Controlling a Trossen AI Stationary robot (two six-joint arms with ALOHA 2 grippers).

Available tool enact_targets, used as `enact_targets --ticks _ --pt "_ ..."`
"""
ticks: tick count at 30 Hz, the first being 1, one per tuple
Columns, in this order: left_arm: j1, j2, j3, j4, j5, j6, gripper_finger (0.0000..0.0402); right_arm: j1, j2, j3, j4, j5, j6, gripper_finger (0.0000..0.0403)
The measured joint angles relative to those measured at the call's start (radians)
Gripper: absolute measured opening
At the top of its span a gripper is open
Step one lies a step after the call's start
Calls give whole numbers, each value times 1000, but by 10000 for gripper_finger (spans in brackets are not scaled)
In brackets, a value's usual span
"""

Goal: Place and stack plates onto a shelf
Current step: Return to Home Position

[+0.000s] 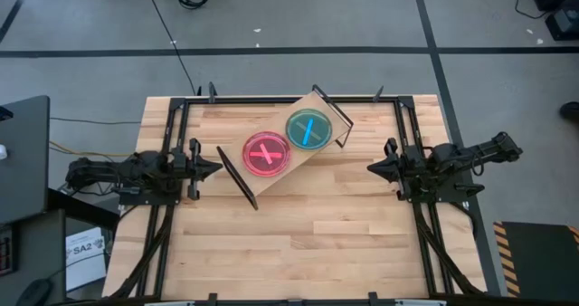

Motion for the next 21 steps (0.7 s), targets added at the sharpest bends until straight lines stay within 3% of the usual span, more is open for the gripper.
enact_targets --ticks 11,16,21 --pt "1 1 -40 34 0 8 11 0 -46 -164 227 0 -27 11" --pt "1 2 -40 17 0 8 11 0 -43 -170 216 0 -47 11" --pt "1 2 -40 17 0 9 11 0 -43 -170 216 49 -180 11"
